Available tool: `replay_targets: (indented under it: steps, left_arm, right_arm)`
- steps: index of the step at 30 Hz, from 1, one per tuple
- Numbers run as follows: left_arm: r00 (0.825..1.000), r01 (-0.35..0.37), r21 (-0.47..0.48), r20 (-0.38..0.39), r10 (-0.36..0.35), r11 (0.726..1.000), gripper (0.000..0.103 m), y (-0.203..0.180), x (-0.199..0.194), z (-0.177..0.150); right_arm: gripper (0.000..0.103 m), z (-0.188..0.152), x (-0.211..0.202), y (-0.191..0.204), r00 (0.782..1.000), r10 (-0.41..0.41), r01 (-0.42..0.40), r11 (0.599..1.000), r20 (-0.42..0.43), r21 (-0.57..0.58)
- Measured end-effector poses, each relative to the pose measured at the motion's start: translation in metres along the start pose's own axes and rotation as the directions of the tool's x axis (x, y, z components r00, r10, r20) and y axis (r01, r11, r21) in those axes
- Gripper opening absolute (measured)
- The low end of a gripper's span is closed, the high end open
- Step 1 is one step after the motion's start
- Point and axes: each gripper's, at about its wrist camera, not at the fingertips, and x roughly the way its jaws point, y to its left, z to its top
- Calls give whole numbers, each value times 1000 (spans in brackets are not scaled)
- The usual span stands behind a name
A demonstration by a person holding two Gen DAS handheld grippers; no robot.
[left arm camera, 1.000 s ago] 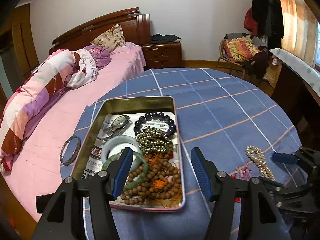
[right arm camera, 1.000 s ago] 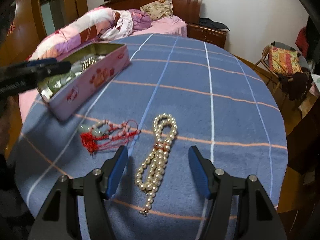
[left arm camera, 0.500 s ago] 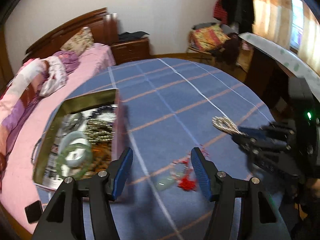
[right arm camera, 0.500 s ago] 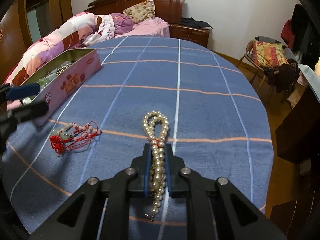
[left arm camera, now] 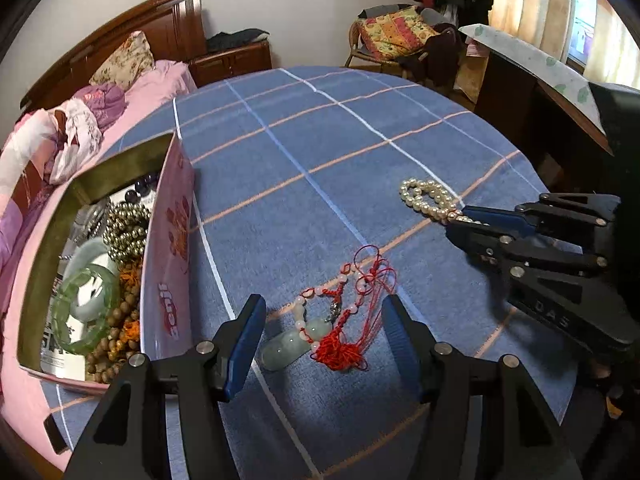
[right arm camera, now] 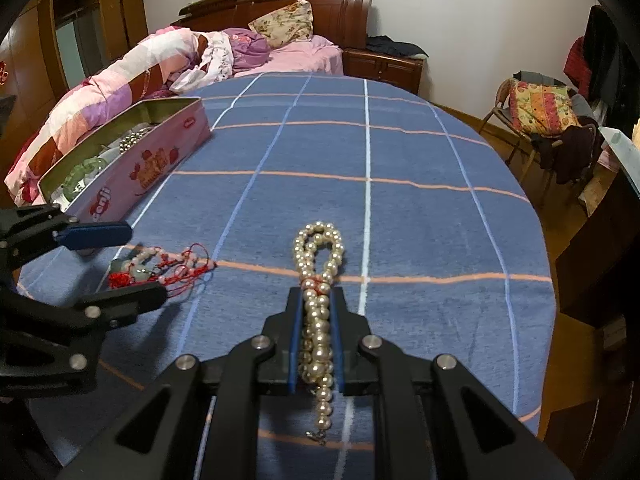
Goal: Organize jewelry
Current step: 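Grasp the red-tasseled jade pendant with the left tool while the right tool holds the pearls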
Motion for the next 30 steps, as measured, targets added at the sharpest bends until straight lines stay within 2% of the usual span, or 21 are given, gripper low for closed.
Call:
replay_targets:
  steps: [3,6,8,10,11,16,25,30]
  left_arm:
    - [999,31,-11,-25,-31,999,61,2,7,-1]
    - [1000,22,-4,-17,-22,1000,58,0,7,-1]
    - [1000,15,-8,-3,-15,1000,32,3,6,0]
    - [1000,21,-10,-1,-21,1000,15,5,6,1]
    - [1000,25,-9,1,-25,1000,12,6,6,1]
    - [1000,9,0,16,-9,1000,6,4,3,1]
    - [989,6,-53,151,2,999,5,18,-35,8]
    - [976,15,-91,216,5,996,5,32,-58,17]
  right_arm:
    - [16,0,0,1,1000,-1,1,1000,2,-3]
    - [17,0,0,3,1000,-1,1,1000,4,-4]
    - [17,-1,0,5,1000,0,0,1000,5,-6]
    - [17,-1,0,7,1000,1,-1,1000,6,-9]
    - [18,-1,0,8,1000,1,-1,1000,7,-11]
    - [19,-1,-1,9,1000,2,-2,1000,10,-9]
    - [16,-1,-3,7,999,26,-26,1000,18,1]
    - [9,5,-13,7,998,42,-42,999,51,-1]
